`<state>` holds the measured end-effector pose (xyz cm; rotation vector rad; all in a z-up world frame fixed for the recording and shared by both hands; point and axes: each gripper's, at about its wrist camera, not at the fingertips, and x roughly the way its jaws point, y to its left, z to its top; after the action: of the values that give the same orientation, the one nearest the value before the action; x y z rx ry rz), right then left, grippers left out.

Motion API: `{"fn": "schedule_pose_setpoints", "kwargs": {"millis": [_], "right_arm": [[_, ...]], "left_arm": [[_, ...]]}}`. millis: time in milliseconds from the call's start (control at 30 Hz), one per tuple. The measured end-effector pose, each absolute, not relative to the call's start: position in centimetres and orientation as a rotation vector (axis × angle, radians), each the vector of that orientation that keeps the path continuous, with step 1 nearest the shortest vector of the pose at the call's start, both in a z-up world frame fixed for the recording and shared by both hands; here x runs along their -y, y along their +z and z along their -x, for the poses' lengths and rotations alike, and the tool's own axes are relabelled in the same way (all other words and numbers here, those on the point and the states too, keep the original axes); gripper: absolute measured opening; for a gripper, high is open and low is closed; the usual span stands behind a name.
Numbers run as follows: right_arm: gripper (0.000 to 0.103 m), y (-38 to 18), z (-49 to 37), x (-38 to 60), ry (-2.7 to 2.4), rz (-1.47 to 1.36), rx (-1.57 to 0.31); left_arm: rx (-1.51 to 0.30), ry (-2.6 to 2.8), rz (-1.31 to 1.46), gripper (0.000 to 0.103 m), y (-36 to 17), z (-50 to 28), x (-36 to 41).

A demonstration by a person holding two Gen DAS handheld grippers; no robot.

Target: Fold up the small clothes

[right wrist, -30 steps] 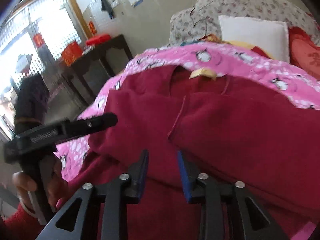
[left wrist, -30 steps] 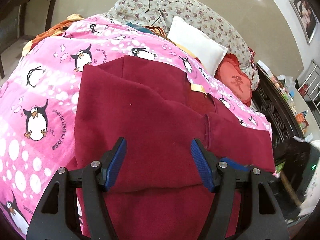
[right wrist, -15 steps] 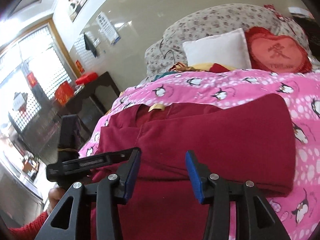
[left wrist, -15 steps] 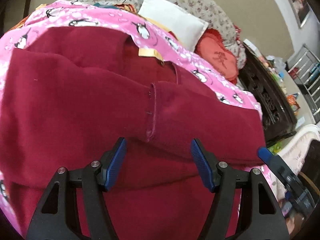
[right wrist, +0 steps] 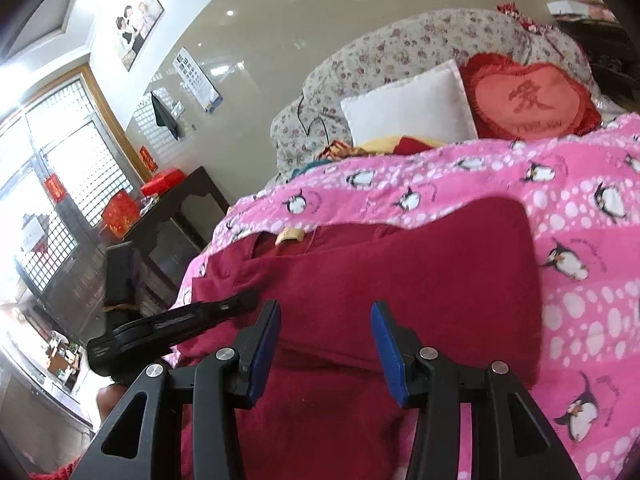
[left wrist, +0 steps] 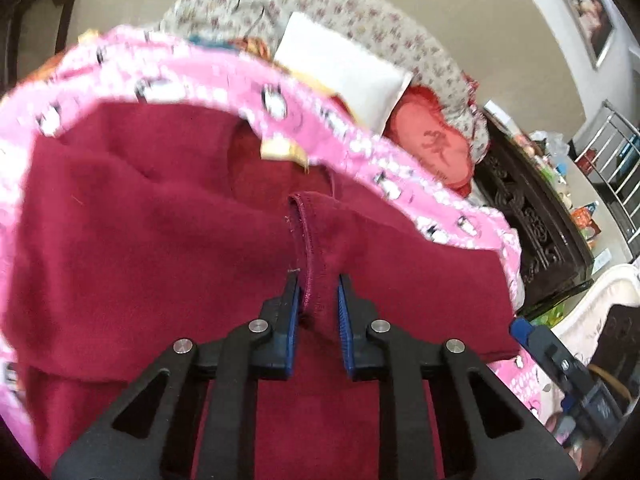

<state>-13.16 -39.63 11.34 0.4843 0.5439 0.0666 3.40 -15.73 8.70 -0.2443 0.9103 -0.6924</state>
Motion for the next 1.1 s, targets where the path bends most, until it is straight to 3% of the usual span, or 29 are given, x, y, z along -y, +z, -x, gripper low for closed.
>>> {"fn": "schedule_pose_setpoints", "kwargs": {"millis": [200,367,533,867,1000,1100], "right_arm": [[0.047,12.5,12.3,38.2,0.077,-0.429,-0.551],[0.047,10.5,9.2,36.5,0.059,-0.375,-0.644],[0.047,5.6,5.4,34.9,-0.003,-0.256,-0.849],[0.047,7.8,7.5,34.2,-0.051,-0.179,-0.807],[0.047,8.3,7.7,33.6,-0.062,-0.17,-0.807],[0.047,8.6,7.7,33.1,-0.082,-0.148,-0.8]], "left_arm": [[-0.807,-0.597,0.241,0.016,11.6,-4.5,9.2],[-0.87,-0.461,0.25,0.016,8.6,-7.4,4.4],[-0.948,-0.391,0.212,0.016,4.1,-8.5,3.4],[-0.868,-0.361,0.132,0.018,6.0,-6.7,3.9],[-0.846,-0.364,0.155,0.031,6.9,-6.0,3.7],[-0.826,-0.377,0.147,0.032,7.6,-5.4,4.0]]}}
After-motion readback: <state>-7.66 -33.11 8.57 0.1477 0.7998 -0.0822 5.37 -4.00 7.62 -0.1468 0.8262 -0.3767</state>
